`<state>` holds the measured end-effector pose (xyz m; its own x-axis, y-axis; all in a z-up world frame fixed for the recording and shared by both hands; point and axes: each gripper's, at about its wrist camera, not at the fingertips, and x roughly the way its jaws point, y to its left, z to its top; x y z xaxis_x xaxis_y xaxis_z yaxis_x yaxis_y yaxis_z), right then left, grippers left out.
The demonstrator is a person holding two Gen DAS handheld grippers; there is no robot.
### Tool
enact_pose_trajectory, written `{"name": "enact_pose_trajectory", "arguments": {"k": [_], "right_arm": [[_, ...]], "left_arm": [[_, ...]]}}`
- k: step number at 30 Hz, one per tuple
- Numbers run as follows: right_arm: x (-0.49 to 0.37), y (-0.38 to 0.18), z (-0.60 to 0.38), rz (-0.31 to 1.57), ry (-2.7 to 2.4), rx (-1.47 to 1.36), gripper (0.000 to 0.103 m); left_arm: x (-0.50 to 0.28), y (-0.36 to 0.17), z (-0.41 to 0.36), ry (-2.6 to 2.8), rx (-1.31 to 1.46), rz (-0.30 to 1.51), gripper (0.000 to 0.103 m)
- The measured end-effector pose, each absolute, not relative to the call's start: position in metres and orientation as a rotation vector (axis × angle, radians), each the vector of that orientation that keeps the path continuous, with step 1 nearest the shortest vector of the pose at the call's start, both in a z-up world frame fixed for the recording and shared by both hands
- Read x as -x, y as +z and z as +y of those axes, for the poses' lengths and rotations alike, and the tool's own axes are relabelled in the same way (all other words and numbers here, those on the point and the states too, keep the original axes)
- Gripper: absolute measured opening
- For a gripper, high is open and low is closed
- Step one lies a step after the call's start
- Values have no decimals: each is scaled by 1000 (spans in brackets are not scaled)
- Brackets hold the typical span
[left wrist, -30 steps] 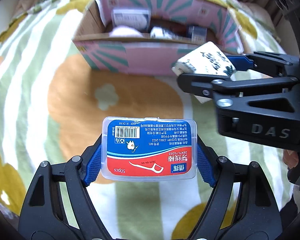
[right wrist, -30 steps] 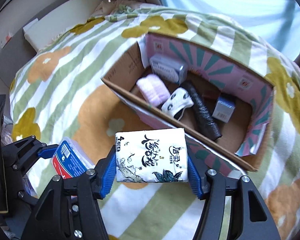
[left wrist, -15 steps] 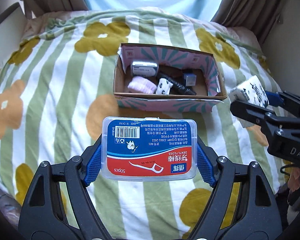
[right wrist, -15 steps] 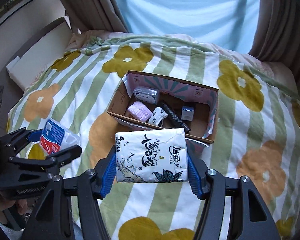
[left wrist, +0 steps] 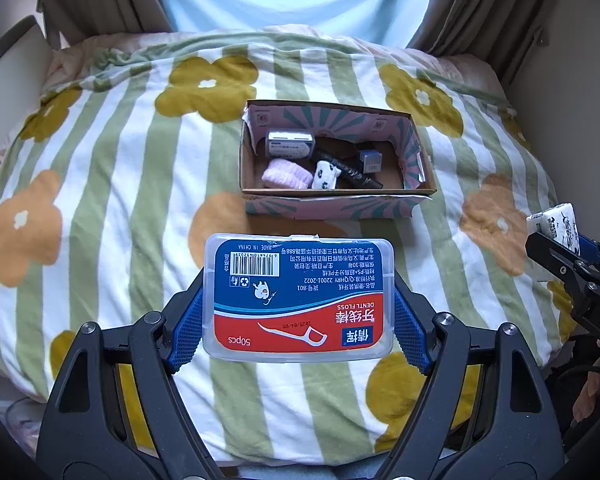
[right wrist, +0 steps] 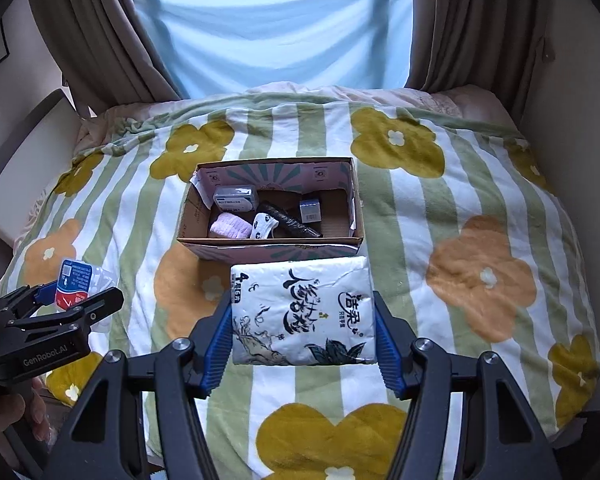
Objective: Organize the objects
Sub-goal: 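Carry the floss-pick box and tissue pack with both tools over the box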
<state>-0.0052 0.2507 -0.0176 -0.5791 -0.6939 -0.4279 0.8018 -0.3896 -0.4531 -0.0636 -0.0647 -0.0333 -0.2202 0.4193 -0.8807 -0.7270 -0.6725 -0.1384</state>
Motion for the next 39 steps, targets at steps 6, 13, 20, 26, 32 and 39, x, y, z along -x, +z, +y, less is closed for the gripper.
{"name": "enact_pose_trajectory", "arguments": {"k": [6, 13, 20, 26, 32, 39], "right_arm": [[1, -14, 249, 780, -2049, -209, 58], [6, -4, 233, 769, -2053, -216, 58], [18, 13, 200, 785, -2054, -223, 58], [33, 28, 159, 817, -2047, -230, 58], [61, 31, 110, 842, -2049, -250, 58], [107, 14, 52, 908, -2034, -313, 58]], "left_arm": [[60, -29, -66, 1967, 1253, 384, 78], [66, -21, -56, 1965, 1249, 378, 78], [86, -16, -29, 1960, 1256, 381, 78], [114, -12, 6, 1963, 1257, 373, 78], [149, -18, 49, 1964, 1272, 360, 78], [185, -53, 114, 1935, 1319, 369, 78]]}}
